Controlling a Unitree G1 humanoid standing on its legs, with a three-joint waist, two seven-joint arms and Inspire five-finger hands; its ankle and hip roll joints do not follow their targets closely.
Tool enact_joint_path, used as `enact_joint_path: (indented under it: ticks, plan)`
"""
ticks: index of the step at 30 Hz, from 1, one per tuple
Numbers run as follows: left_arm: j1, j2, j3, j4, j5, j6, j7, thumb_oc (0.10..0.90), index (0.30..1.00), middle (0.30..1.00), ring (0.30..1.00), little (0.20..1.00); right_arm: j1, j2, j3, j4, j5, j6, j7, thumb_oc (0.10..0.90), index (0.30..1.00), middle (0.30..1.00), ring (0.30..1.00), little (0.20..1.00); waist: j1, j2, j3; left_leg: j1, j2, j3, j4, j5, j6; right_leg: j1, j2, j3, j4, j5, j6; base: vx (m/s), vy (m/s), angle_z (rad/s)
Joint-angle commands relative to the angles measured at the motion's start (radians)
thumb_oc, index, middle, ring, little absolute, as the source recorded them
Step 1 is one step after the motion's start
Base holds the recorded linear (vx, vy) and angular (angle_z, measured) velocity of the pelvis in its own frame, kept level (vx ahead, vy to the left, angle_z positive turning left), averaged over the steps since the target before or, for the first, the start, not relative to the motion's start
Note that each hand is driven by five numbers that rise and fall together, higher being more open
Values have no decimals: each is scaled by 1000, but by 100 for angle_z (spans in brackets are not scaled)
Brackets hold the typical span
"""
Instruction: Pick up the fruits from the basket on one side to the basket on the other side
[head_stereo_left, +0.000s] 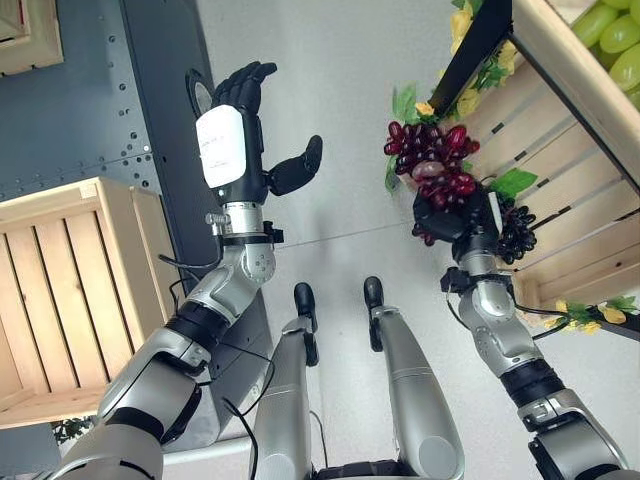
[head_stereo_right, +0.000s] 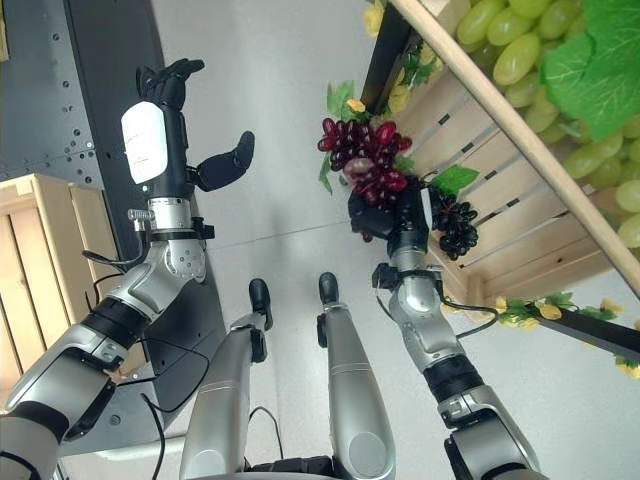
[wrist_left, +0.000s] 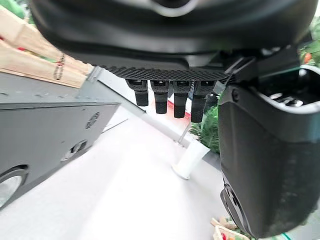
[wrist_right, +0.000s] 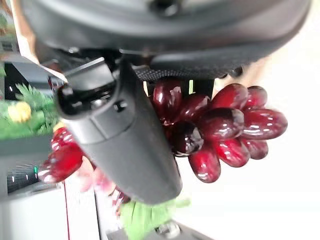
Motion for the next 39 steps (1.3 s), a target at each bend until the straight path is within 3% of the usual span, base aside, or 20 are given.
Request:
enact_joint_path:
  ticks: [1, 5, 10, 15, 23, 29, 30, 31, 39]
  plan:
    - [-90, 30, 33, -46, 4, -65, 35, 800, 900, 900, 900, 900, -43, -4, -127, -124, 117, -193, -64, 400, 300, 300, 300, 300, 0, -13, -14, -17, -62, 40, 81, -112, 19, 72, 28, -68, -36, -10, 11, 51, -19, 2]
    - [-90, 51, 27, -47, -10, -47, 22, 800, 900, 900, 900, 900, -30, 1, -201, -104, 300, -241, -63, 400, 300, 300, 300, 300, 2, -19, -14, -16, -59, 41, 85, -116, 22, 71, 25, -75, -33, -9, 13, 42, -19, 2]
    - [-95, 71, 16, -53, -22, -46, 9, 800, 900, 900, 900, 900, -19, -8, -255, -72, 392, -281, -68, 400, 300, 300, 300, 300, 1, -20, -14, -17, -59, 42, 90, -120, 23, 69, 23, -79, -26, -6, 15, 8, -5, 1]
    - [-108, 94, 7, -52, -37, -38, -9, 800, 900, 900, 900, 900, -15, -60, -305, -13, 328, -269, -180, 400, 300, 300, 300, 300, 3, -28, -14, -10, -62, 40, 91, -119, 27, 72, 20, -88, -23, 2, 17, 0, -5, 3]
    - [-119, 118, -1, -54, -56, -38, -28, 800, 900, 900, 900, 900, -18, -138, -342, 89, 291, -262, -239, 400, 300, 300, 300, 300, 10, -37, -14, -10, -63, 41, 93, -120, 29, 76, 20, -99, -21, 2, 16, -12, -6, 1]
    - [-143, 130, -20, -42, -75, -40, -45, 800, 900, 900, 900, 900, -40, -204, -325, 172, 115, -185, -370, 400, 300, 300, 300, 300, 15, -41, -14, -14, -61, 39, 96, -119, 30, 71, 18, -106, -15, 6, 19, -5, -5, 1]
    - [-141, 128, -22, -47, -72, -35, -45, 800, 900, 900, 900, 900, -45, -216, -314, 180, 87, -173, -397, 725, 787, 787, 787, 787, 16, -41, -14, -14, -63, 37, 94, -118, 32, 72, 19, -107, -17, 7, 19, 0, 0, 0]
    - [-142, 131, -20, -55, -72, -32, -48, 800, 900, 900, 900, 900, -46, -226, -309, 183, 56, -157, -404, 800, 900, 900, 900, 900, 17, -41, -14, -13, -65, 35, 91, -118, 32, 73, 19, -107, -22, 8, 19, 0, 0, 0]
    - [-135, 124, -4, -68, -65, -29, -48, 800, 900, 900, 900, 900, -44, -222, -279, 148, 35, -137, -362, 800, 900, 900, 900, 900, 17, -41, -14, -13, -66, 38, 76, -113, 34, 71, 22, -106, -37, 12, 19, 0, 0, 0]
